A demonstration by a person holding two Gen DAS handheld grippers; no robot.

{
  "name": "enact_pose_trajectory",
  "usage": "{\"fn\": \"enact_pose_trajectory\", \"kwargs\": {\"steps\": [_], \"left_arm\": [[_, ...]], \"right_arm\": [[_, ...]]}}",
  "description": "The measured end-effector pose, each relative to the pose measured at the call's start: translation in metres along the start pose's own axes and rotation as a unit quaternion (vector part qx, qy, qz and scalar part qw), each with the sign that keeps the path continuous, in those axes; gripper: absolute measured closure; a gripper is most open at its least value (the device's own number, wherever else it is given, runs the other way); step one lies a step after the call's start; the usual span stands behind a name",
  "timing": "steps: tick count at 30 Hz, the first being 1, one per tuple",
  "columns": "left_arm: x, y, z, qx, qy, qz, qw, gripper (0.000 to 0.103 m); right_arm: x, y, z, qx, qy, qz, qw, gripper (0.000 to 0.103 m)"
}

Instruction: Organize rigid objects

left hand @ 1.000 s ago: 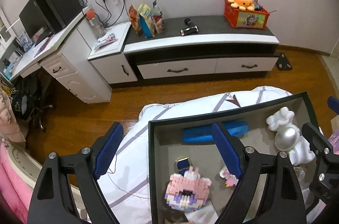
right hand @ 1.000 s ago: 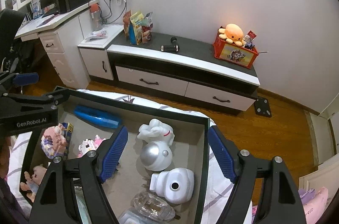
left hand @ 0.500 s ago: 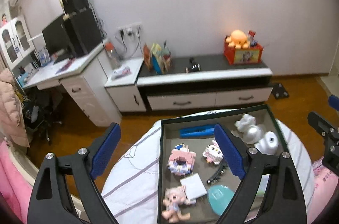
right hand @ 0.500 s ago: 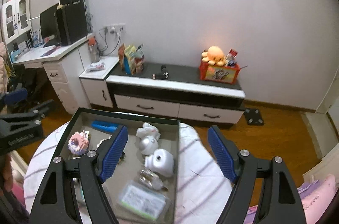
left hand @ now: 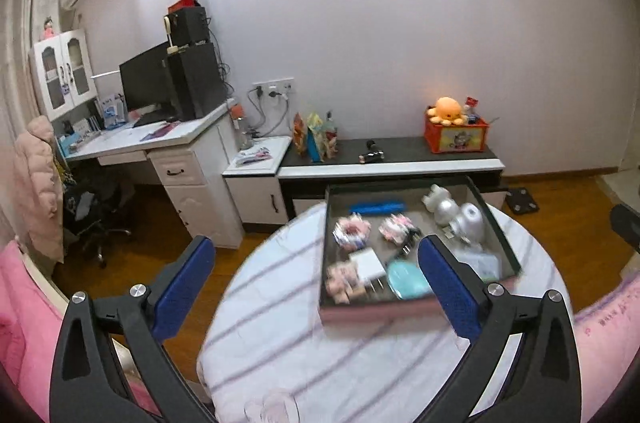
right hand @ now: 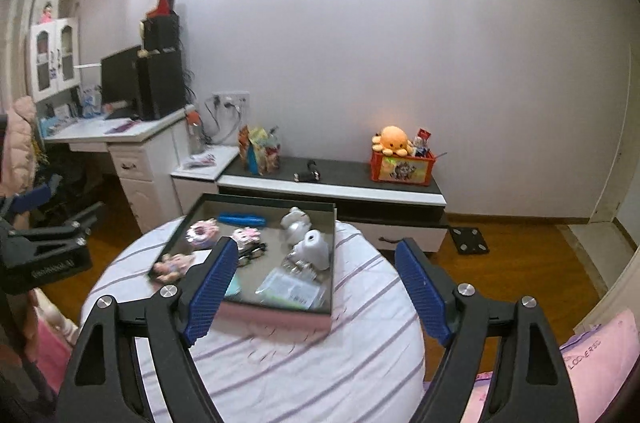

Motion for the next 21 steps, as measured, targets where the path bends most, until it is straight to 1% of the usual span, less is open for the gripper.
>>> {"fn": "enact_pose_trajectory", "kwargs": {"steps": [3,5,7,9,10,15,18,21], "left_arm": [[-0.022,-0.004,-0.021,0.004,0.0,-0.019,0.9998,0.0],[-0.034,-0.006,-0.033,0.004,-0.003,-0.021,0.9998,0.0],[-0.042,-0.008,-0.045,-0.006,0.002,-0.021,0.9998,0.0],[-0.05,-0.012,-0.056,-0.006,0.006,-0.04,0.9992,0.0],[-0.053,-0.013,-0.061,-0.006,0.009,-0.043,0.999,0.0],[-0.066,-0.018,-0.083,-0.002,0.012,-0.032,0.9994,0.0],[-0.072,-0.019,-0.087,-0.002,0.01,-0.031,0.9995,0.0],[-0.076,-0.021,-0.087,0.0,0.006,-0.037,0.9993,0.0]], "right_arm": [[-0.026,0.01,-0.015,-0.006,-0.012,0.001,1.0,0.02],[-0.039,0.017,-0.026,-0.013,-0.017,0.004,1.0,0.02],[-0.049,0.021,-0.037,-0.008,-0.021,0.008,1.0,0.02],[-0.056,0.024,-0.048,-0.003,-0.019,0.016,1.0,0.02],[-0.061,0.027,-0.055,-0.002,-0.018,0.021,1.0,0.019],[-0.069,0.04,-0.079,-0.013,-0.011,0.022,1.0,0.019],[-0.066,0.043,-0.088,-0.006,0.001,0.029,1.0,0.019],[-0.07,0.041,-0.093,0.002,0.002,0.024,1.0,0.019]]}}
Point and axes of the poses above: each gripper's, at about its wrist camera, not at the fingertips, and x roughly the way its jaws point, y to its left, z to its top, the point moved 4 cm from there along x, roughly the way its jaws point, and after that the axes turned 3 degrees about -x, right-handed, at the moved point
